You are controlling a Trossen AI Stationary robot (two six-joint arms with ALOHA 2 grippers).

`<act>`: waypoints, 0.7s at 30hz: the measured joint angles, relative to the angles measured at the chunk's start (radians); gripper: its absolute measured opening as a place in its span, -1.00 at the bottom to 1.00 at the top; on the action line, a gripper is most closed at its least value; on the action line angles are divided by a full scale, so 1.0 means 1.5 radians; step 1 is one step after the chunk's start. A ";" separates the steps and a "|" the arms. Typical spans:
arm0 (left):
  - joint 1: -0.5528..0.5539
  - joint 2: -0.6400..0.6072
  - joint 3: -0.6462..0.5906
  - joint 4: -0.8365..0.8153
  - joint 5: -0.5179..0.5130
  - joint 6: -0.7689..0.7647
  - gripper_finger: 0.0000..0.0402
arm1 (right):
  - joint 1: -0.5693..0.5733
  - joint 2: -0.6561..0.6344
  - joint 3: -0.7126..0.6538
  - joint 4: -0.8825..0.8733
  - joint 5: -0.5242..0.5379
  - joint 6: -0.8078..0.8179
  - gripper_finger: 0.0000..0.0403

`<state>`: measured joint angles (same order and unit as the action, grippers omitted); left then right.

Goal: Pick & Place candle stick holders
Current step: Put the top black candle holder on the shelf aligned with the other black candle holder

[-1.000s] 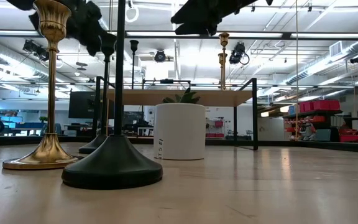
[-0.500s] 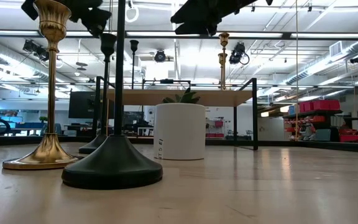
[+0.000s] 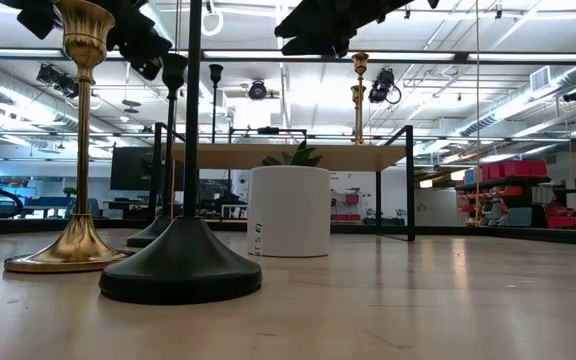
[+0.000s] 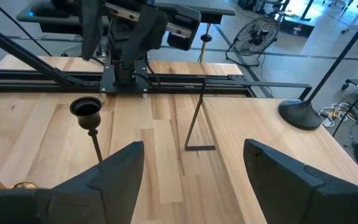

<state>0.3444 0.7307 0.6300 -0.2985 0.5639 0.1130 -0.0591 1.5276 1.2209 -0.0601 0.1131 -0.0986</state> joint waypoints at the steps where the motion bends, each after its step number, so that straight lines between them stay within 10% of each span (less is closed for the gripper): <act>1: -0.011 0.000 -0.001 0.001 -0.020 -0.003 -0.11 | 0.000 0.000 0.000 0.000 0.000 -0.003 0.36; 21: -0.195 0.001 -0.009 -0.038 -0.303 -0.068 -0.11 | 0.000 0.000 0.000 -0.001 -0.001 -0.010 0.36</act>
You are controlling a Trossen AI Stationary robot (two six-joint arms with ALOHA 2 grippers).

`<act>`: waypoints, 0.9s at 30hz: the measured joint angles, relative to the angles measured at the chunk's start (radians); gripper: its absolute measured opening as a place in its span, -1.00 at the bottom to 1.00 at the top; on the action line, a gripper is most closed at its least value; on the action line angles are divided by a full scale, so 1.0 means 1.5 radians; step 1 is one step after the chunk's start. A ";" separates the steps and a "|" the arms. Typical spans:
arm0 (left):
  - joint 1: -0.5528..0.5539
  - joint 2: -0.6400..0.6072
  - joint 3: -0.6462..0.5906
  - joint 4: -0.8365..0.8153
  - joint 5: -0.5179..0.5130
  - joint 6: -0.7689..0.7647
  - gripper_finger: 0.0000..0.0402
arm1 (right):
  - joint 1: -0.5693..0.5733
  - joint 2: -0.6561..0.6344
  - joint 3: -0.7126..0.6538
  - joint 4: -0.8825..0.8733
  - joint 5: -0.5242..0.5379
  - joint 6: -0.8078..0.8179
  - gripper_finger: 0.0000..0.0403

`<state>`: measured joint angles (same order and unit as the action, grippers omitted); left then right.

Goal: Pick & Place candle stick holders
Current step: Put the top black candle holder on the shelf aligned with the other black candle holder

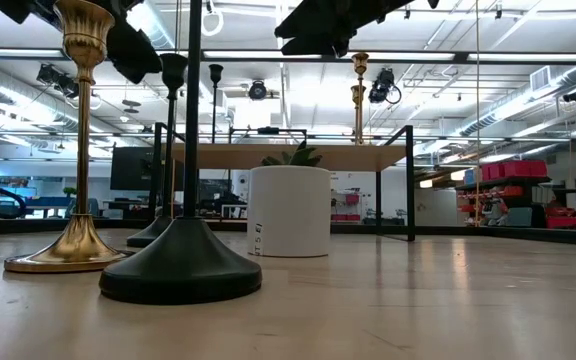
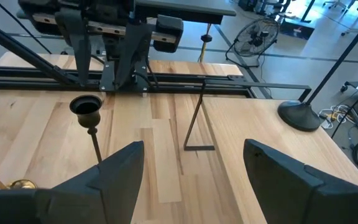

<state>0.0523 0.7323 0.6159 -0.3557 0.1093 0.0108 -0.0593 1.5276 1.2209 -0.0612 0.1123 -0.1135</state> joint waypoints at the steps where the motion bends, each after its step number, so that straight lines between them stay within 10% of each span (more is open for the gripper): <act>1: -0.004 0.000 -0.010 0.012 -0.005 -0.004 -0.11 | 0.000 0.000 0.000 0.000 0.000 0.000 0.36; 27: -0.069 0.000 -0.265 0.406 -0.027 -0.053 -0.11 | 0.001 0.000 0.000 0.005 0.000 0.000 0.36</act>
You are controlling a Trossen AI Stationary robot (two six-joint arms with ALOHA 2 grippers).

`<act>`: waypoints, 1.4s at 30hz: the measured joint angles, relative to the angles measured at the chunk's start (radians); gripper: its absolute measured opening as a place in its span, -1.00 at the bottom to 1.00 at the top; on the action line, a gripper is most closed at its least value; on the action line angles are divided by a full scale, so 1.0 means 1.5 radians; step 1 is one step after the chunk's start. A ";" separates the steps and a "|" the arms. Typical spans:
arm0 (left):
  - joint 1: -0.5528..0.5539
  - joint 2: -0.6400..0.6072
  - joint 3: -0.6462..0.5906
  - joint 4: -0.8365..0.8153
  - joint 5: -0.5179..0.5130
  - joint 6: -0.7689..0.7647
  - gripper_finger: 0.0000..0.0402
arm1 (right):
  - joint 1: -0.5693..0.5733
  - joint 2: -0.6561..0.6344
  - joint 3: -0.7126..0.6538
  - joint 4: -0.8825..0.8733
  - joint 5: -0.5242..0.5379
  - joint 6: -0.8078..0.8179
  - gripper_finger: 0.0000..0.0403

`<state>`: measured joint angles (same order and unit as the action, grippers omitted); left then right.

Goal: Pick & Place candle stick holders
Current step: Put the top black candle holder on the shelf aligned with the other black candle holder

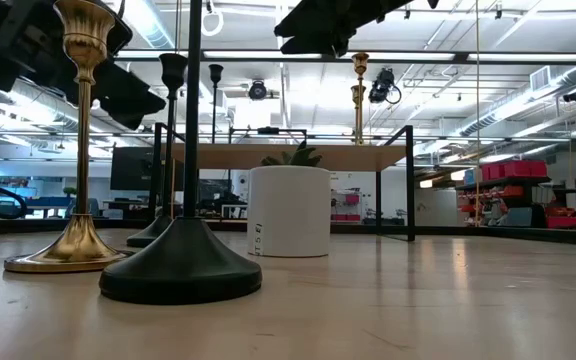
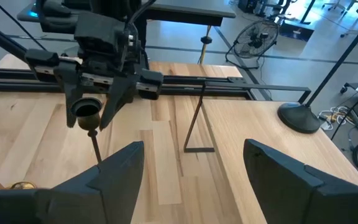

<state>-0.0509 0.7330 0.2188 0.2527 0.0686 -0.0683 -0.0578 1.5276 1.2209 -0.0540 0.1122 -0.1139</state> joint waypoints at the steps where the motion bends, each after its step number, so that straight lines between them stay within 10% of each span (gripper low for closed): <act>1: 0.000 0.001 0.000 0.001 0.000 -0.002 -0.11 | 0.000 0.000 0.000 0.000 0.000 0.000 0.36; 31: 0.001 0.158 -0.001 0.162 -0.021 0.009 -0.13 | 0.000 0.000 0.000 0.006 0.000 -0.001 0.36; 42: 0.001 0.158 -0.001 0.163 -0.021 0.009 -0.53 | 0.001 0.000 0.000 0.006 0.000 -0.002 0.36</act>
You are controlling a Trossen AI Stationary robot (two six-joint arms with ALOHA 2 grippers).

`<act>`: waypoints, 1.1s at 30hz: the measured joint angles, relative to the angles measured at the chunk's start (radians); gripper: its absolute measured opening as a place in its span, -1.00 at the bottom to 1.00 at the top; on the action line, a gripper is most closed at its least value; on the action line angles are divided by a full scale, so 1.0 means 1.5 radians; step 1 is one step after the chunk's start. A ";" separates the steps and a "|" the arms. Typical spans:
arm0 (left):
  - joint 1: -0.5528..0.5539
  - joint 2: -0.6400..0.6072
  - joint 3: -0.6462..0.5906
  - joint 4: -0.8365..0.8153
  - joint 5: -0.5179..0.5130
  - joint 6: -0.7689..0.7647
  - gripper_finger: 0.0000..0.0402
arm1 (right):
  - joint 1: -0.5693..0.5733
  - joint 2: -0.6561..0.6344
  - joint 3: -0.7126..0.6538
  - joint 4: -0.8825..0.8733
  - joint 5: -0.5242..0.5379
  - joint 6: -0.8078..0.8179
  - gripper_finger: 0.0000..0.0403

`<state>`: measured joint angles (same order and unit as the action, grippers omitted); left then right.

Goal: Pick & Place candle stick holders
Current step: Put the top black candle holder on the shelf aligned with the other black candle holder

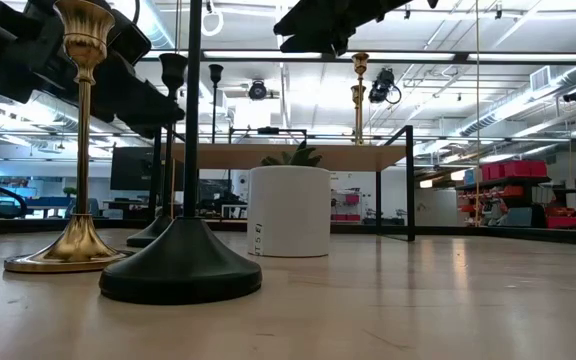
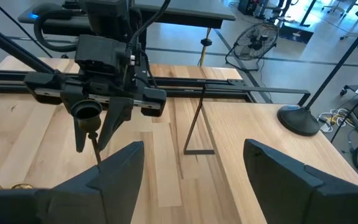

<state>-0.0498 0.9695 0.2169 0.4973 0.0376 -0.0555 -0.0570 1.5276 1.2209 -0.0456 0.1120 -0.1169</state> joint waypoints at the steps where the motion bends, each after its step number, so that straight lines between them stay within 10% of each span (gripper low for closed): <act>1: 0.000 0.000 0.000 0.000 0.000 0.000 -0.57 | 0.000 0.000 0.000 0.000 0.000 0.000 0.36; 10: 0.000 -0.001 0.000 0.002 0.000 0.018 -0.93 | 0.000 0.000 0.000 0.000 0.000 -0.001 0.36; 33: 0.002 -0.002 0.129 -0.147 -0.060 -0.009 -0.94 | 0.000 0.000 0.000 -0.001 -0.023 -0.004 0.36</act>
<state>-0.0467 0.9672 0.4107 0.2768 -0.0527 -0.0689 -0.0570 1.5278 1.2209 -0.0477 0.0769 -0.1226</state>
